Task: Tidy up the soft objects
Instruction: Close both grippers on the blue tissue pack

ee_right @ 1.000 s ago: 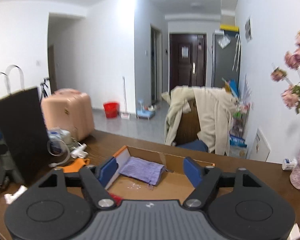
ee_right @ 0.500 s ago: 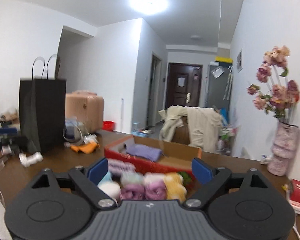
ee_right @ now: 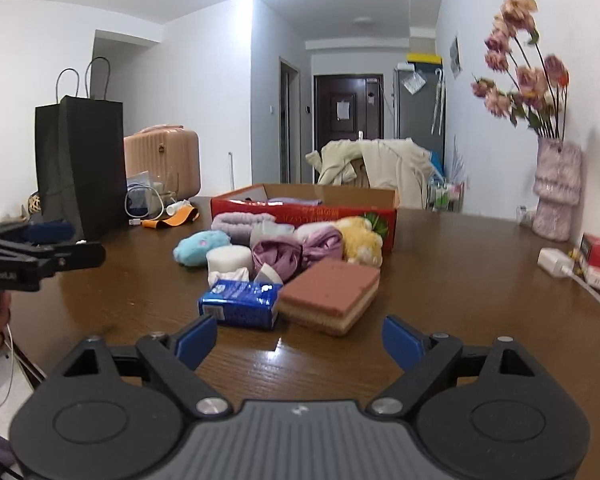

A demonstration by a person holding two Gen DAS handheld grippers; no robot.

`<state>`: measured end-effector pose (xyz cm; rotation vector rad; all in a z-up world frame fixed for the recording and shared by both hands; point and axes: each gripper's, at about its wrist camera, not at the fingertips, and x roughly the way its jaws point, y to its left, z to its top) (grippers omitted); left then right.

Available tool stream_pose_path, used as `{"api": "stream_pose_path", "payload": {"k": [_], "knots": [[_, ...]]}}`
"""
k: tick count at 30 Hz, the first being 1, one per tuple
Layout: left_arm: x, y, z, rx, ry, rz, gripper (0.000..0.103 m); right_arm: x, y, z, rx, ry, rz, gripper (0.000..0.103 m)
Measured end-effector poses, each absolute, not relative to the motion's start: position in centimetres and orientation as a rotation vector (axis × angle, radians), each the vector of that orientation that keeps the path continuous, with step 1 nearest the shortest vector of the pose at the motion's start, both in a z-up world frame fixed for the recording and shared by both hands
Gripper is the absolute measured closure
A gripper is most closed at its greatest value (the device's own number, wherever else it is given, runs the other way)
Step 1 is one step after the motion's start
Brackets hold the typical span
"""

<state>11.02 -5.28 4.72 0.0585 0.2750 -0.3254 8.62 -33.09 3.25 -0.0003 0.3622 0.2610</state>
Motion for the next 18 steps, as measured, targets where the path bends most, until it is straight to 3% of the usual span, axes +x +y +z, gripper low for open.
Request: {"api": "stream_pose_path", "payload": {"k": [3, 5, 6, 7, 10, 14, 18], "knots": [[12.5, -5.7, 4.0, 0.008, 0.327, -0.344, 0.000, 9.5, -33.4, 2.7, 0.052, 0.382, 0.271, 0.024], [14.2, -6.1, 3.8, -0.046, 0.372, -0.378, 0.001, 10.7, -33.4, 2.4, 0.102, 0.402, 0.311, 0.038], [15.2, -6.3, 3.6, -0.079, 0.394, -0.399, 0.007, 11.4, -33.4, 2.3, 0.127, 0.417, 0.327, 0.042], [16.4, -6.7, 3.4, -0.110, 0.425, -0.412, 0.022, 12.4, -33.1, 2.2, 0.157, 0.434, 0.348, 0.047], [20.3, -7.5, 2.4, -0.206, 0.561, -0.454, 0.053, 15.2, -32.2, 1.8, 0.234, 0.483, 0.396, 0.059], [23.2, -7.7, 0.9, -0.307, 0.673, -0.490, 0.064, 18.5, -31.0, 1.4, 0.283, 0.514, 0.365, 0.070], [24.4, -7.5, 0.5, -0.350, 0.712, -0.547, 0.075, 20.6, -30.6, 0.9, 0.307, 0.556, 0.380, 0.074]]}}
